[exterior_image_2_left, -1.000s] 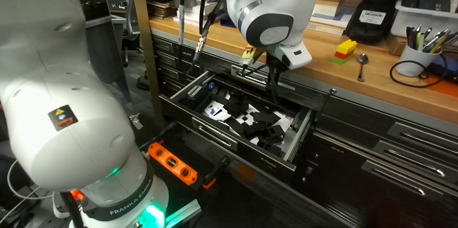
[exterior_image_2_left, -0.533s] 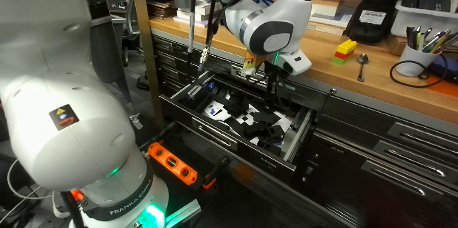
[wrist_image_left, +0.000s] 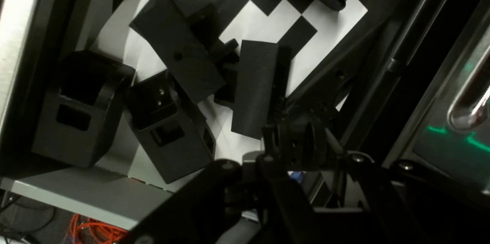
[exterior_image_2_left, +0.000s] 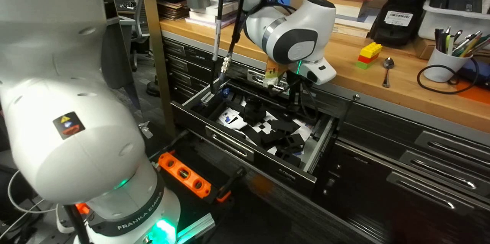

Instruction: Put the black objects in the open drawer then close the drawer

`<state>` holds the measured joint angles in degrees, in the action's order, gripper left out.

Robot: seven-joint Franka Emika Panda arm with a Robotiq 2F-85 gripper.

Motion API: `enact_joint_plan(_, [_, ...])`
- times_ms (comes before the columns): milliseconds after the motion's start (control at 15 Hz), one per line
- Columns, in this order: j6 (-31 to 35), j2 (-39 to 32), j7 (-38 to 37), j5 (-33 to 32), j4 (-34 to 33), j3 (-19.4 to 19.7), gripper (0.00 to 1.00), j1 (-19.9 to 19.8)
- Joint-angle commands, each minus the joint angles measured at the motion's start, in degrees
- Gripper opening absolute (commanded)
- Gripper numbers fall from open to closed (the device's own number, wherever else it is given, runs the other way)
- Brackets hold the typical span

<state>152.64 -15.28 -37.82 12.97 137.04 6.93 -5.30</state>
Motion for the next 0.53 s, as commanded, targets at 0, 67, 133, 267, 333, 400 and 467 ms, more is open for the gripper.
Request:
enact_joint_plan(0, [0.55, -4.56, 0.1, 0.96, -5.0, 1.33, 0.16, 0.16])
enact_joint_plan(67, [0.46, -5.46, 0.2, 1.24, -6.04, 1.56, 0.16, 0.01])
enact_joint_plan(133, [0.11, -6.11, 0.43, 1.38, -6.71, 1.84, 0.16, -0.15])
enact_joint_plan(267, [0.14, -6.93, 0.69, 1.71, -7.14, 2.3, 0.16, -0.53])
enact_joint_plan(333, [0.44, -7.24, 0.9, 2.15, -7.23, 2.4, 0.16, -0.86])
enact_joint_plan(400, [0.38, -7.41, 1.18, 2.6, -7.33, 2.44, 0.16, -1.19])
enact_joint_plan(467, [0.47, -7.54, 1.22, 2.85, -7.28, 2.63, 0.16, -1.31])
